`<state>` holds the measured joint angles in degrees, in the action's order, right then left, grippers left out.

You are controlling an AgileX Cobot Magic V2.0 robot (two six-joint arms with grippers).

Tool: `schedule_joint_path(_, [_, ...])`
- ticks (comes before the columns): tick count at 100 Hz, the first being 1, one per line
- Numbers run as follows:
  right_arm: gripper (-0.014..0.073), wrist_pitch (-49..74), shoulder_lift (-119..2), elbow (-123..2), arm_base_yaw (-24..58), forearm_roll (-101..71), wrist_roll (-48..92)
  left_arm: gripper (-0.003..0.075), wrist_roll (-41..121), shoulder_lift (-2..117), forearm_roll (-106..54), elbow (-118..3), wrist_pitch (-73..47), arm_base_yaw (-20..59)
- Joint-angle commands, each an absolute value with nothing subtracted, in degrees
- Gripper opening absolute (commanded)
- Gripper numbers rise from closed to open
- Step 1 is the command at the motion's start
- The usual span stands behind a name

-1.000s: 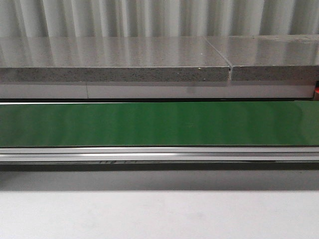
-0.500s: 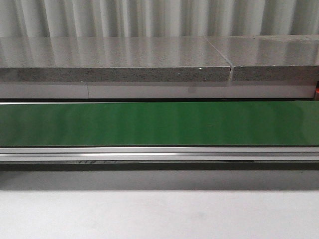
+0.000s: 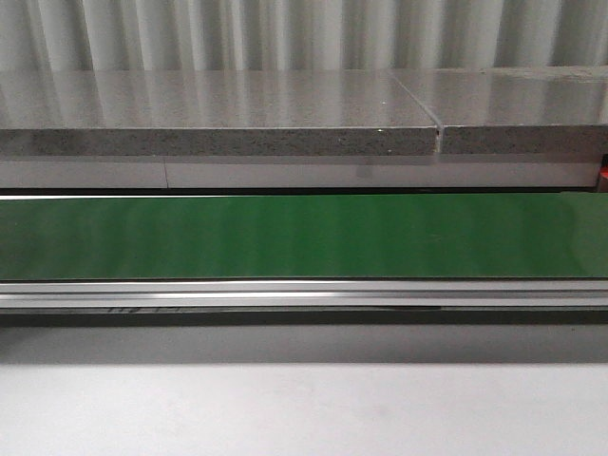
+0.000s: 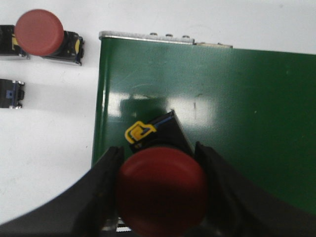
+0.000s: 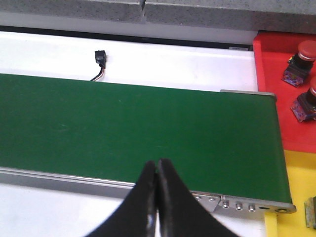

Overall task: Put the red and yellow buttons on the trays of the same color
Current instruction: 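Set the red button on the green belt and open the left gripper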

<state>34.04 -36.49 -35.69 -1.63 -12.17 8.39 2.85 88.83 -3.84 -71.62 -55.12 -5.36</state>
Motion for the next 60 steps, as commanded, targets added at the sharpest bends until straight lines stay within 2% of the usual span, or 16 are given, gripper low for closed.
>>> schedule_joint_path(1, [-0.0116,30.49,-36.36,-37.00,-1.60,-12.48,8.94,-0.0020,2.78,88.15,-3.82,-73.39,-54.88,-4.99])
schedule_joint_path(40, [-0.0116,30.49,-36.36,-37.00,-1.60,-12.48,8.94,-0.0016,2.78,89.76,-3.82,-73.39,-55.41,-4.99])
schedule_joint_path(50, [-0.0116,30.49,-36.36,-37.00,-1.60,-12.48,8.94,0.0049,2.78,89.76,-3.82,-73.39,-55.41,-4.99])
schedule_joint_path(60, [-0.0116,30.49,-36.36,-37.00,-1.60,-12.48,8.94,0.0183,2.78,89.76,-3.94,-73.39,-55.41,-4.95])
